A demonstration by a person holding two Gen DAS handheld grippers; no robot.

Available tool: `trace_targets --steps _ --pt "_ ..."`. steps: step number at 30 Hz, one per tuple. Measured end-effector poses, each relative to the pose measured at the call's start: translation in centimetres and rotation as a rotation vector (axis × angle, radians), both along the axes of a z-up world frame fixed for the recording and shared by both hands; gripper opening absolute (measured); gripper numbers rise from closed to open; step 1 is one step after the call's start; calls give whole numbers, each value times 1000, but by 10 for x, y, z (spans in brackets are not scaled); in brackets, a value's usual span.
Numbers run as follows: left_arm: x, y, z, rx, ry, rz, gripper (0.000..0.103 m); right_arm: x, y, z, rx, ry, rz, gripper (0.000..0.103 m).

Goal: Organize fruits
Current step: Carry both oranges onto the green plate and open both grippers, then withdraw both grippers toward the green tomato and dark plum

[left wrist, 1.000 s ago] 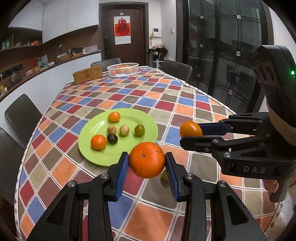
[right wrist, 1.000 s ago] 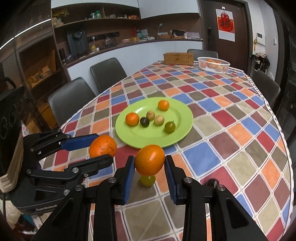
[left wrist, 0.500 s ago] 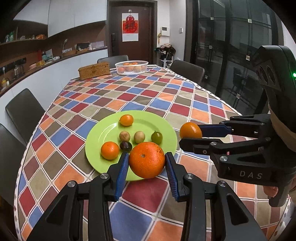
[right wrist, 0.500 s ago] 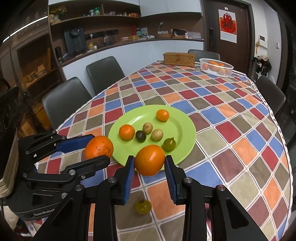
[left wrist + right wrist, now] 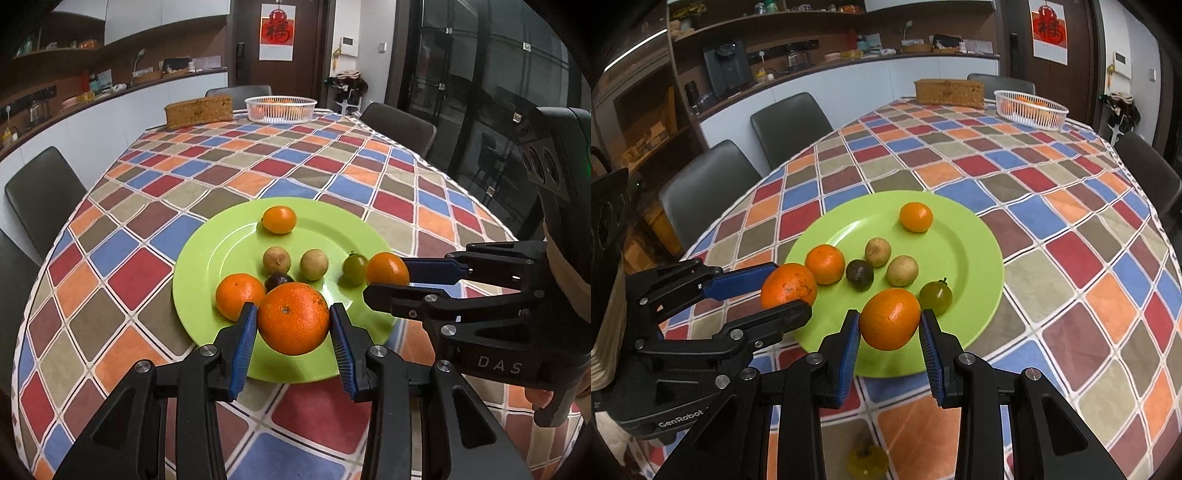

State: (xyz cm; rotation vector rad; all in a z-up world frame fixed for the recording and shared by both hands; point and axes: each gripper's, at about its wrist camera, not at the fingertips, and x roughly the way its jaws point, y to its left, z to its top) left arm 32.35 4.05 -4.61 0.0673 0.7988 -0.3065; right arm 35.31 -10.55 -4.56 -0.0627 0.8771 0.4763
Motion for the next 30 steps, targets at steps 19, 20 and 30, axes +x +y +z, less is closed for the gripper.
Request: trace_targets --steps 19,20,30 --pt "-13 -3 12 55 -54 33 50 0 -14 -1 -6 -17 -71 45" --pt "-17 -4 16 62 -63 40 51 -4 -17 2 -6 -25 -77 45" --pt "-60 -22 57 108 -147 38 60 -51 -40 41 -33 -127 -93 45"
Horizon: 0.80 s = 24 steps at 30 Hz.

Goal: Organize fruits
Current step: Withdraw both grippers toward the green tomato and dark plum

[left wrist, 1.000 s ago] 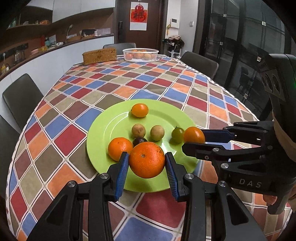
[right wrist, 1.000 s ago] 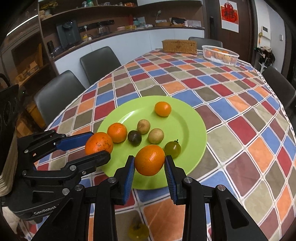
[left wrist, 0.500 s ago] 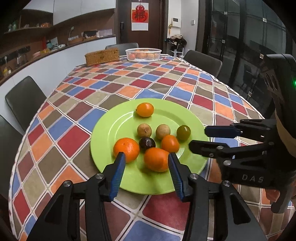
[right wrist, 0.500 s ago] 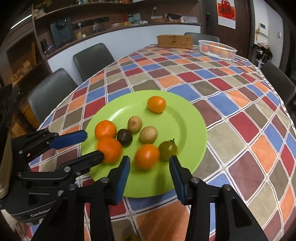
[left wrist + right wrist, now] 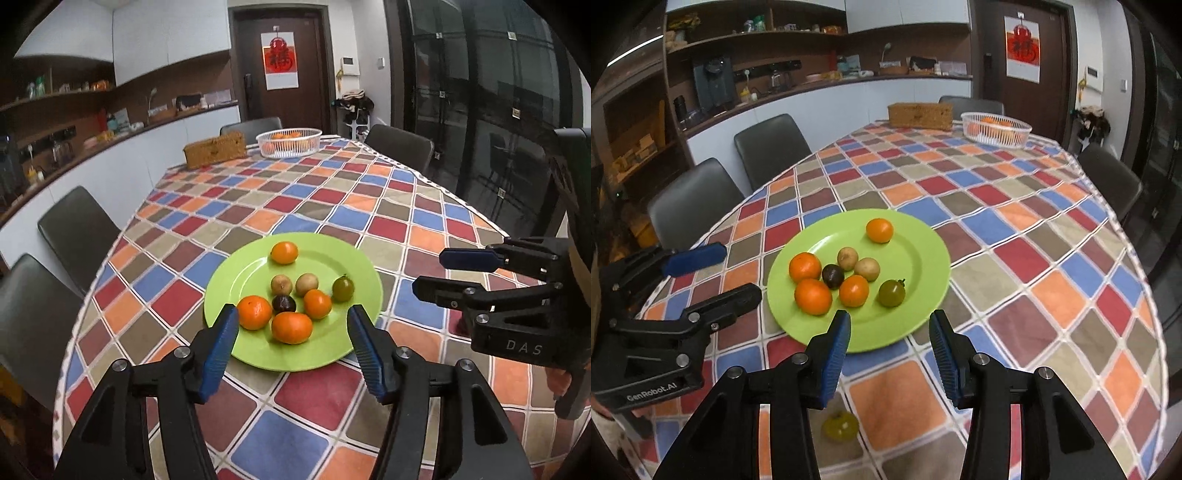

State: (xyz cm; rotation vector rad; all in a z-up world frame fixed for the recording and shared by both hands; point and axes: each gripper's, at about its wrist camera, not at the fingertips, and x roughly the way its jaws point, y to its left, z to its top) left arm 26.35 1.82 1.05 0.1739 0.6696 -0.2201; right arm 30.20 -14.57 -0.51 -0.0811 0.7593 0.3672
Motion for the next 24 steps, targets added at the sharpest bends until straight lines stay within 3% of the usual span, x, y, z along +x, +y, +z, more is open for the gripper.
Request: trace_targets --steps 5,7,10,14,24 --pt "-21 -12 15 16 -35 2 66 -20 -10 14 -17 -33 -2 45" --pt "-29 -16 19 9 -38 4 68 -28 -15 18 -22 -44 -12 54" --pt "-40 -23 19 9 -38 8 70 -38 -25 21 -14 -57 -29 56" --pt "-51 -35 12 6 -26 19 74 -48 -37 17 -22 -58 -43 56" --pt "-62 -59 -21 5 44 55 74 -55 -69 -10 -59 5 -62 56"
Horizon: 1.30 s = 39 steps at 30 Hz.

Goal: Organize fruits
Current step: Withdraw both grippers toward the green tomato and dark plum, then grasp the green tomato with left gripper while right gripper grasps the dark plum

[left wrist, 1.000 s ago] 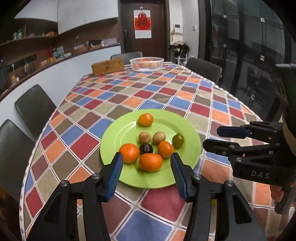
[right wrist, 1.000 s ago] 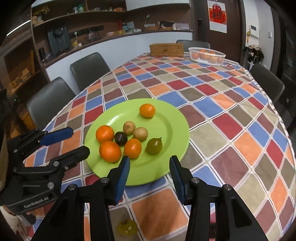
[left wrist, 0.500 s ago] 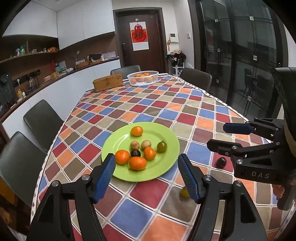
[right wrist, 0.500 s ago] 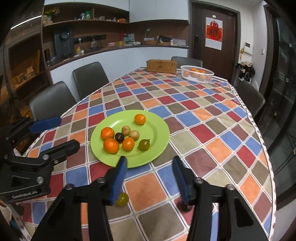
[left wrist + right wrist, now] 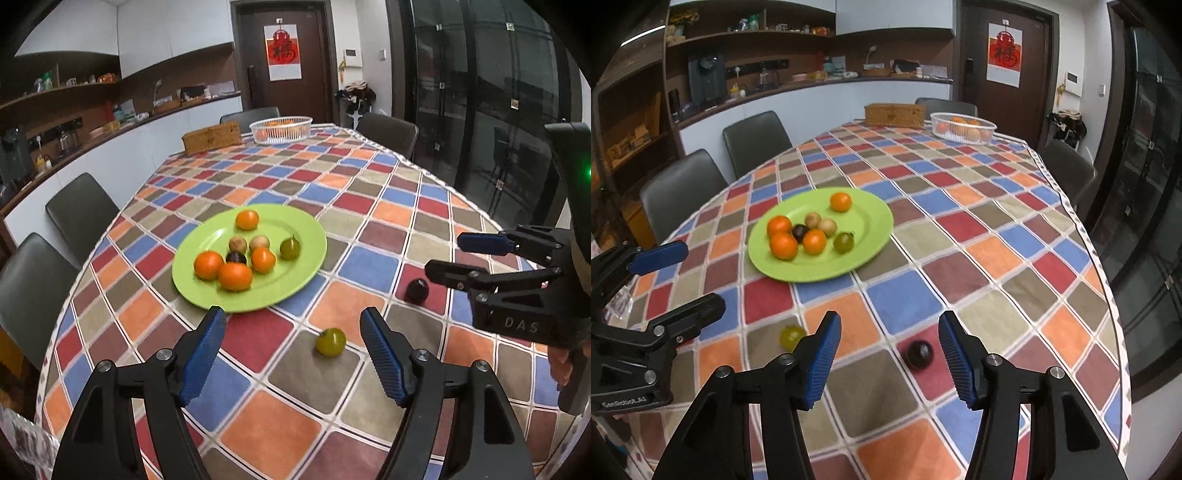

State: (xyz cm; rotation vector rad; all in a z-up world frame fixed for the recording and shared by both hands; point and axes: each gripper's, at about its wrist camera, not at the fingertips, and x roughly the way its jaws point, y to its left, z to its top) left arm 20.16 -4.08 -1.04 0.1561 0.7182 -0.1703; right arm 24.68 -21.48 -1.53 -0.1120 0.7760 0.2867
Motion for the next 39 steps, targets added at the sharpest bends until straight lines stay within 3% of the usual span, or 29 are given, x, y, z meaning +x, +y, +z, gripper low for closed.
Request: trace_targets --steps 21,33,37,39 --pt "28 -14 -66 -68 143 17 72 27 -21 -66 12 136 -21 52" --pt "44 -20 -77 -83 200 -15 44 39 -16 -76 28 168 -6 32" --pt "45 -21 -79 -85 214 -33 29 40 -16 -77 34 171 -2 26" --pt "45 -21 -79 -85 214 -37 28 40 -15 -77 35 170 1 26"
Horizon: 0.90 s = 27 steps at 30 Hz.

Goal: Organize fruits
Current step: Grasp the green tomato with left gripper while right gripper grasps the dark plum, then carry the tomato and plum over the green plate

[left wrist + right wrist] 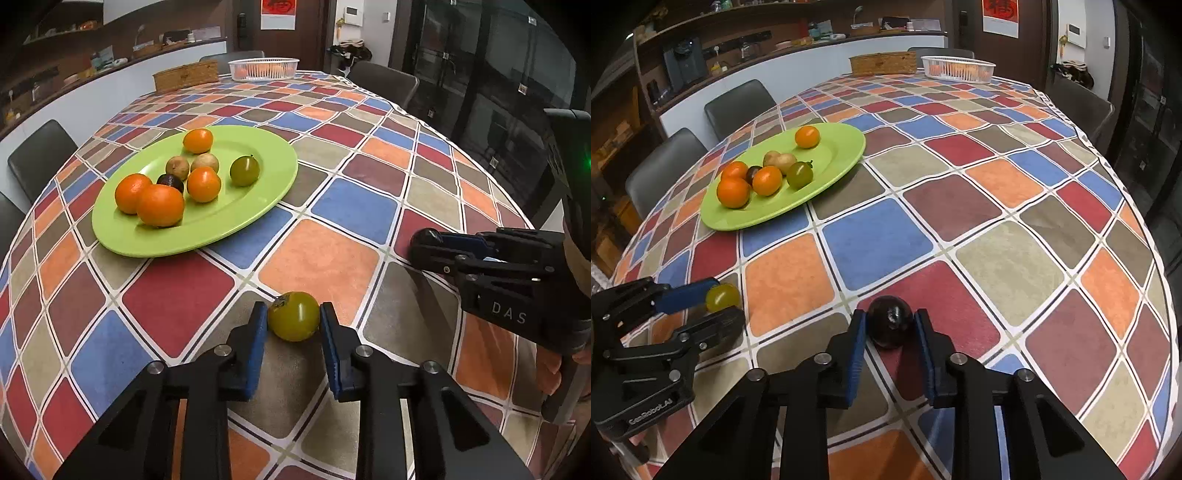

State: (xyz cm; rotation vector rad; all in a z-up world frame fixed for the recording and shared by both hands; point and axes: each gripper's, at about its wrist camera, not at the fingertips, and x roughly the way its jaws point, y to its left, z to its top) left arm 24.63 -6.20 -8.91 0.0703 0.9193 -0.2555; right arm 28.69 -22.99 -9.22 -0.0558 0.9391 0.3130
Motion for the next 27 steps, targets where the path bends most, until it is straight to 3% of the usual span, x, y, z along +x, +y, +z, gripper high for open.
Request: trace_targets --steps 10,27 --pt "-12 6 19 -34 -38 2 28 -12 4 14 45 -27 5 26" --pt "-42 21 79 -40 -189 -6 28 -47 26 73 98 -157 43 26"
